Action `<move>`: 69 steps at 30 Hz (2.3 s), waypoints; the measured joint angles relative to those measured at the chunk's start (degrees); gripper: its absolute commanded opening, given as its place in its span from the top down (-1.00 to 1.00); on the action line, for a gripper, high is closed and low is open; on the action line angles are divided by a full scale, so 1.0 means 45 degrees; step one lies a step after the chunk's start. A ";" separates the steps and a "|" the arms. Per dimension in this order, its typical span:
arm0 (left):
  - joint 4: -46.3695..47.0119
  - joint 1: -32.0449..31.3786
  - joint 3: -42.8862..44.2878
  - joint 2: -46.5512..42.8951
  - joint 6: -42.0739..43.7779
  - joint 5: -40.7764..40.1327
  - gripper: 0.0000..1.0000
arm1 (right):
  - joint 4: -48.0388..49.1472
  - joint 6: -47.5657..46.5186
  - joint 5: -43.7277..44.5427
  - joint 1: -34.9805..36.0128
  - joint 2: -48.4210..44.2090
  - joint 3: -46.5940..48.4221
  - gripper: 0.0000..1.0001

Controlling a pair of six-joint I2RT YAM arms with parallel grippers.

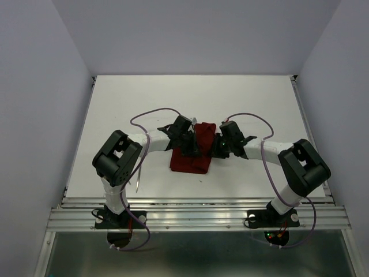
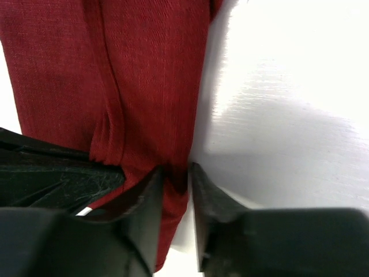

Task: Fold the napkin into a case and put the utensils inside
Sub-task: Smooth out the 2/3-rectangle-folded napkin at the center of the board.

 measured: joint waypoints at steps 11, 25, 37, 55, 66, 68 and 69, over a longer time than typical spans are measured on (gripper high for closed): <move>0.0063 0.0151 -0.0185 0.0000 0.0097 -0.0131 1.00 | -0.0714 -0.0058 0.0733 0.0000 -0.0495 0.0029 0.09; 0.0199 0.0418 -0.0520 -0.0039 0.0092 -0.0219 1.00 | -0.1821 -0.0549 0.2686 -0.0112 -0.0641 0.1637 0.61; 0.0243 0.0563 -0.0602 -0.0117 0.0102 -0.0355 1.00 | -0.2040 -0.0913 0.2963 -0.1666 0.2132 0.5323 0.74; 0.0248 0.0607 -0.0602 -0.0117 0.0267 -0.0355 1.00 | -0.2351 -0.1103 0.2176 -0.1763 0.4639 0.7499 0.79; 0.0243 0.0607 -0.0597 -0.0117 0.0423 -0.0340 1.00 | -0.2312 -0.1035 0.1511 -0.1763 0.4964 0.7936 0.80; 0.0243 0.0607 -0.0597 -0.0117 0.0457 -0.0335 1.00 | -0.2229 -0.0986 0.1316 -0.1758 0.5037 0.8000 0.80; 0.0243 0.0607 -0.0597 -0.0117 0.0476 -0.0330 1.00 | -0.2215 -0.0986 0.1273 -0.1749 0.5066 0.8014 0.80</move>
